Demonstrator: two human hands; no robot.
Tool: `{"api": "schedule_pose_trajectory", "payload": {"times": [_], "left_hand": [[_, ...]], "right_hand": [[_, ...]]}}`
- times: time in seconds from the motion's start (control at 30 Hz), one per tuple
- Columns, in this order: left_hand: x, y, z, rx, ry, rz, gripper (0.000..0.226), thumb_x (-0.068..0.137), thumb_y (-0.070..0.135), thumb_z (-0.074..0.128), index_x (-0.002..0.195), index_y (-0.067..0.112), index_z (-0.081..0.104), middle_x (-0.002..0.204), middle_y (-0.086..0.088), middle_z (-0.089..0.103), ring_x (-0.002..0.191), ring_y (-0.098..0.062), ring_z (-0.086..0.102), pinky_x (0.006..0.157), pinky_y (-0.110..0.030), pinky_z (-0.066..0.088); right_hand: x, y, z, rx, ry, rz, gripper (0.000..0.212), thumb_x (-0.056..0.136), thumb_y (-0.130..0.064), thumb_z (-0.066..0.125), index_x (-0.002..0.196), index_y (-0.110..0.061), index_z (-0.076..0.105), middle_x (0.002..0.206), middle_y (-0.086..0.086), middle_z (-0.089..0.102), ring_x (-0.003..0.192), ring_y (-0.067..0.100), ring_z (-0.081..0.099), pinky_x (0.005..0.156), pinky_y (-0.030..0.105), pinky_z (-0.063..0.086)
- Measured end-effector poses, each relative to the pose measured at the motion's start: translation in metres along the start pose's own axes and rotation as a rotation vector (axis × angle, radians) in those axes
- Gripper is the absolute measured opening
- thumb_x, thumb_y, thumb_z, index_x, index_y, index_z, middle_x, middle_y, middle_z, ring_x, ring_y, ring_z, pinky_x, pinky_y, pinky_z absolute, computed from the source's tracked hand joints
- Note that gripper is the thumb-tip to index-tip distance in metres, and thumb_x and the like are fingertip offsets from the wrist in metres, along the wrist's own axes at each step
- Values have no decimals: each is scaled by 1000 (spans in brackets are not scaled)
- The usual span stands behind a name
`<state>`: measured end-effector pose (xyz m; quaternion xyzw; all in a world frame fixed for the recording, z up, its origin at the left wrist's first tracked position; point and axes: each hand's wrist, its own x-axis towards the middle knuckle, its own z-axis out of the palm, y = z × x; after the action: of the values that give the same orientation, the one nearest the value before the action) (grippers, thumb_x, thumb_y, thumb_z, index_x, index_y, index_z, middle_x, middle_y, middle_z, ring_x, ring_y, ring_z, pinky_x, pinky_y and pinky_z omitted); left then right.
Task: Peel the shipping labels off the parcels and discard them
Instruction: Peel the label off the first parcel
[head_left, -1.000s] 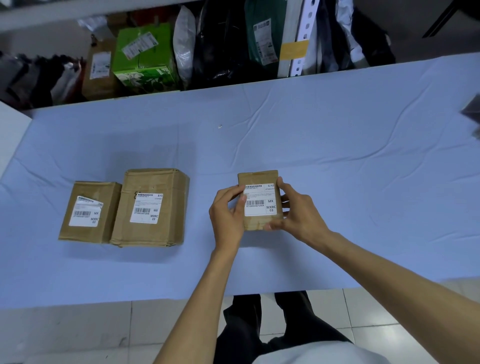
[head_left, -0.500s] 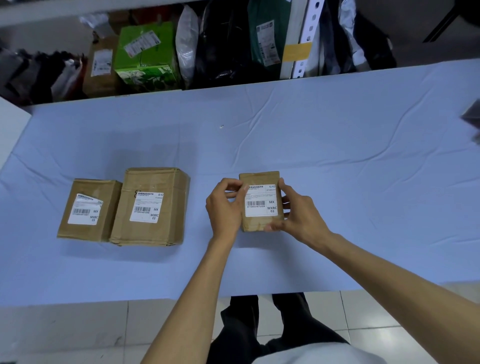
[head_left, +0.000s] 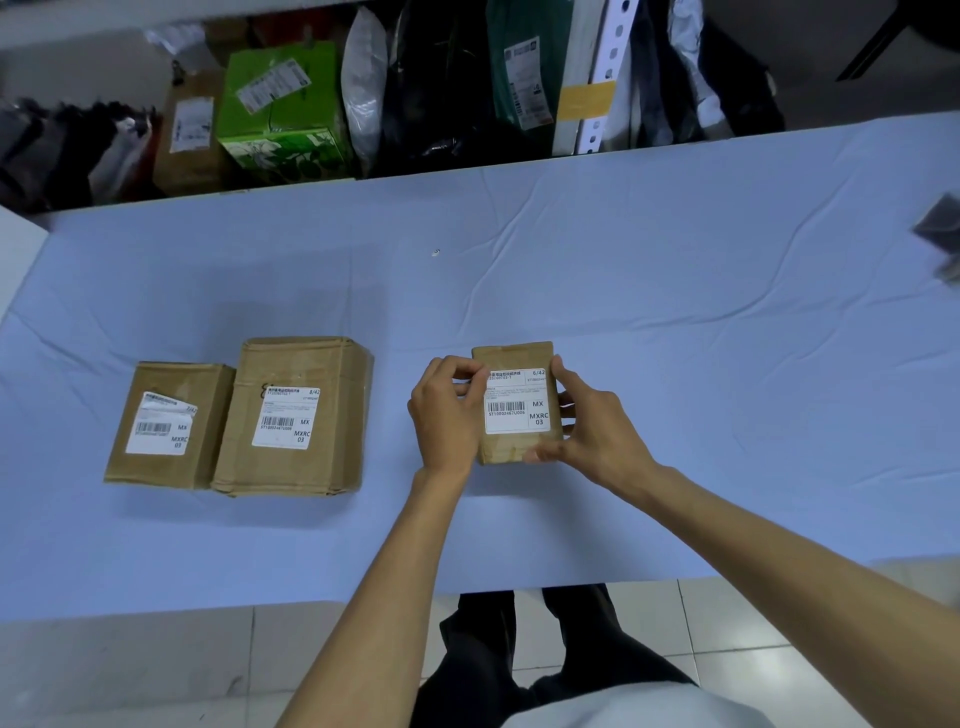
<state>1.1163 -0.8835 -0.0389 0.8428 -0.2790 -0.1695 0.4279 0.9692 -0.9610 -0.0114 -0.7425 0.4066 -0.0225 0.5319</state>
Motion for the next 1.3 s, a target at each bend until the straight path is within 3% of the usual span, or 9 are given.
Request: {"api": "schedule_pose_trajectory", "payload": {"times": [0.17,0.37,0.67,0.77,0.9,1.0,1.1,1.2,1.3], "left_hand": [[1,0,2,48,-7,30,6,87,16,68,83,12,67,89,2,65,69,-7,60,71,-34,54],[5,3,0,59,-75,-43,8,90,18,64,86,11,64,96,-3,64,72,-8,58,72,-26,51],[6,8,3,242,-134,-61,18,98,20,48,99,6,60,111,-8,53,96,-24,58,81,-25,40],[6,6,2,233,-141,-65,18,98,21,48,98,7,59,111,-6,52,97,-23,57,81,-25,39],[0,0,2,108,-120,-66,16,96,25,54,93,12,62,106,2,53,87,-15,59,78,-26,47],[-5,-3,-2,-148,-98,-172,2,93,25,61,91,23,60,107,10,59,87,-5,64,72,-12,48],[-9,-5,-4,-298,-121,-193,14,87,20,68,96,28,62,109,9,65,93,0,65,73,-8,50],[-11,-4,-3,-351,-85,-211,16,84,15,71,89,29,65,107,5,66,94,-3,67,75,-16,54],[-10,-2,-2,-350,-69,-218,17,84,14,72,85,30,66,106,3,66,92,-5,67,74,-15,54]], "right_hand": [[0,0,0,-5,-1,0,106,64,-6,84,150,-17,24,99,-16,54,88,3,55,66,1,44],[1,0,-1,-23,-9,4,108,65,-8,84,151,-17,20,101,-14,54,90,5,55,66,1,44],[3,3,0,-45,-16,4,111,64,-10,85,152,-18,18,100,-13,56,88,8,57,69,6,44],[3,3,0,-41,-19,3,112,64,-11,85,152,-17,17,102,-12,56,90,10,58,75,14,48],[2,4,1,-41,-16,-1,112,63,-10,86,152,-18,18,100,-13,56,90,9,58,75,13,48],[2,5,1,-30,-16,-4,108,65,-9,85,151,-18,20,98,-16,54,86,4,56,67,5,45],[3,8,1,-31,-10,-4,107,65,-10,85,151,-19,20,100,-14,53,88,6,56,66,5,45],[6,10,1,-53,-4,-3,118,60,-17,88,151,-25,13,106,-12,53,93,12,60,75,17,50],[10,11,-1,-66,-35,-13,134,54,-26,90,152,-33,0,132,-6,42,107,15,57,86,35,55]]}}
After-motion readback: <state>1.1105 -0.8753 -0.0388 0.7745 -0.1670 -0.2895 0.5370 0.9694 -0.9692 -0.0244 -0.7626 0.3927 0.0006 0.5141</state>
